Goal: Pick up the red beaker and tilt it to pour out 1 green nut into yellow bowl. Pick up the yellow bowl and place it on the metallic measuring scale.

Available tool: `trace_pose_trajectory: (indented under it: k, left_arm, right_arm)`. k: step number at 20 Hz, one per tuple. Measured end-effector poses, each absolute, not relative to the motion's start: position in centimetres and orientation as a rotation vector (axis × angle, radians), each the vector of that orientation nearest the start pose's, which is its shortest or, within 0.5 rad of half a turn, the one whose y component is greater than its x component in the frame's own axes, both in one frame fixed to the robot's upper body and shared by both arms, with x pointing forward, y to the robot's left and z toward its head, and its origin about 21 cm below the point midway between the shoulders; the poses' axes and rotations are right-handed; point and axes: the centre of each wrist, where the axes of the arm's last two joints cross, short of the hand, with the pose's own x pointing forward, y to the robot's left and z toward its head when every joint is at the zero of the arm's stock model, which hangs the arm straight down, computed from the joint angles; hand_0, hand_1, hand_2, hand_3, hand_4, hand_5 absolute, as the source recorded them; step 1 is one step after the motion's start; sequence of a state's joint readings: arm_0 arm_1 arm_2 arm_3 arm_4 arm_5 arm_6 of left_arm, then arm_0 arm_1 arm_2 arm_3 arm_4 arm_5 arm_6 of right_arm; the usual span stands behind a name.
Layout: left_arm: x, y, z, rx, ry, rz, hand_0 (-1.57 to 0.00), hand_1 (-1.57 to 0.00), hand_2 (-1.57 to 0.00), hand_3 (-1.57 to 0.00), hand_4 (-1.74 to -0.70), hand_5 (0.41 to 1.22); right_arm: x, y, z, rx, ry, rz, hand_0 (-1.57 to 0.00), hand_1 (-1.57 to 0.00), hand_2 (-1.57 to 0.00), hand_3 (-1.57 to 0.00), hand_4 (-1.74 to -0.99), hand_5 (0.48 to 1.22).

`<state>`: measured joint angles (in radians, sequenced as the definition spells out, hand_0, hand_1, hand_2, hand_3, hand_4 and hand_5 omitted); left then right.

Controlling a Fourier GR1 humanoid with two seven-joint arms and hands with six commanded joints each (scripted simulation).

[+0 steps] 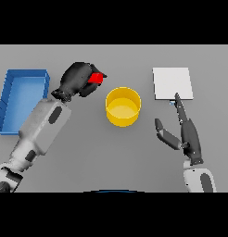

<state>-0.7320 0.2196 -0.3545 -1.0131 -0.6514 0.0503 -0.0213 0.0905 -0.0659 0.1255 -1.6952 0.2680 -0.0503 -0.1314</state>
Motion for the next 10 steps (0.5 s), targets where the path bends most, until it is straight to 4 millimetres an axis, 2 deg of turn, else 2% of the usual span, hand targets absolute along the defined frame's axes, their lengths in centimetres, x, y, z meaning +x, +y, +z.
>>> trace_pose_trajectory:
  k: [4,5,8,10]
  left_arm:
    - [40.2,11.9,9.0,0.727,-1.574,-1.548,-1.57,-1.57,-1.57,-1.57,-1.74,1.199]
    - [40.6,11.3,9.8,0.756,-1.545,-1.641,-1.57,-1.57,-1.57,-1.57,-1.69,1.203]
    - [40.9,9.8,10.2,0.827,-1.412,-1.883,-1.57,-1.57,-1.57,-1.57,-1.58,1.212]
    - [41.2,8.6,10.3,0.893,-1.323,-1.999,-1.57,-1.57,-1.57,-1.57,-1.64,1.215]
  right_arm:
    - [22.3,-21.7,0.9,-0.206,-1.753,0.316,0.0,0.0,0.0,0.0,-1.068,0.689]
    - [22.4,-21.7,1.0,-0.214,-1.753,0.318,0.0,0.0,0.0,0.0,-1.07,0.686]
    - [22.6,-22.3,0.6,-0.204,-1.734,0.297,0.0,0.0,0.0,0.0,-1.063,0.681]
    - [22.6,-22.1,0.9,-0.189,-1.746,0.296,0.0,0.0,0.0,0.0,-1.057,0.674]
